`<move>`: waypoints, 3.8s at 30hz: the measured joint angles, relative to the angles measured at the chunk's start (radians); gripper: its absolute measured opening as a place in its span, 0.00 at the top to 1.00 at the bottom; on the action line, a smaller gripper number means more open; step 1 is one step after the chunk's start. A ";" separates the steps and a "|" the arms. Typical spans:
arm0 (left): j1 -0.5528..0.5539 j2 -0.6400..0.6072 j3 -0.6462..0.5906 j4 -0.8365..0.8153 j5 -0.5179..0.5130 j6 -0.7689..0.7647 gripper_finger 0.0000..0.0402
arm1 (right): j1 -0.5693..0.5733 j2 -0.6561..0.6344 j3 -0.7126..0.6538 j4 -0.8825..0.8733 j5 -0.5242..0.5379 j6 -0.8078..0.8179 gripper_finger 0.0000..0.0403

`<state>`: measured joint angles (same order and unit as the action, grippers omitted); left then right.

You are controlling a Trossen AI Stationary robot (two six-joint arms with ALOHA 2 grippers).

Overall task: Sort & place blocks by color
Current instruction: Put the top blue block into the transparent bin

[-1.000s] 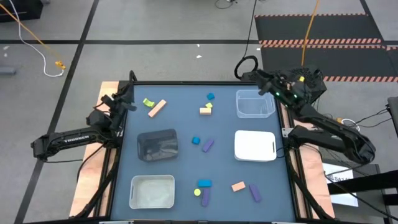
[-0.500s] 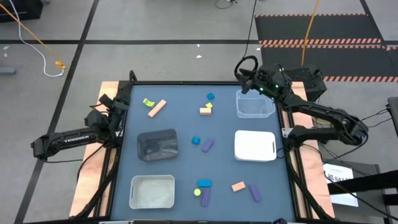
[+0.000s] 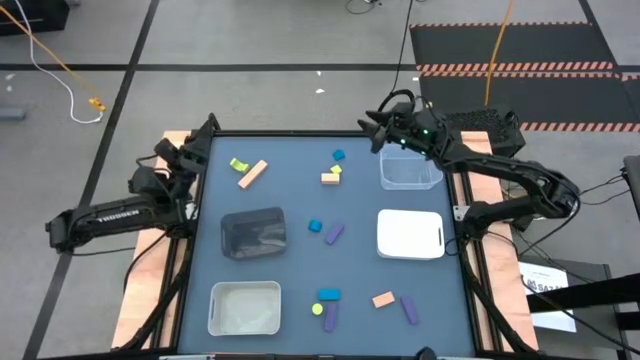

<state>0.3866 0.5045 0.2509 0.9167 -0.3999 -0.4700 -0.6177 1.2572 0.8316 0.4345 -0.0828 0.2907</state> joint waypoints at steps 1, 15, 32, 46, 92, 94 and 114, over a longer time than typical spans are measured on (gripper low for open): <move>0.000 0.019 0.022 -0.027 0.001 -0.002 0.65 | 0.005 0.011 0.014 -0.023 0.001 -0.016 0.43; 0.008 0.299 0.358 -0.681 0.003 0.000 0.65 | 0.033 0.223 0.240 -0.439 0.000 -0.294 0.43; 0.073 0.346 0.445 -0.802 0.008 -0.012 0.65 | 0.028 0.557 0.487 -0.723 0.000 -0.629 0.44; 0.090 0.345 0.445 -0.815 0.010 0.000 0.65 | -0.057 0.698 0.661 -0.856 -0.114 -0.813 0.53; 0.144 0.346 0.445 -0.777 -0.072 0.147 0.65 | -0.029 0.708 0.657 -0.811 -0.061 -0.628 0.71; 0.148 0.345 0.445 -0.758 -0.074 0.169 0.65 | -0.023 0.651 0.658 -0.763 -0.062 -0.573 0.71; 0.151 0.346 0.445 -0.733 -0.071 0.180 0.65 | 0.205 0.232 0.484 -0.157 0.128 -0.264 0.69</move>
<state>0.5373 0.8509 0.6956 0.1840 -0.4712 -0.2900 -0.4126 1.4896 1.3155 0.2779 0.0449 0.0270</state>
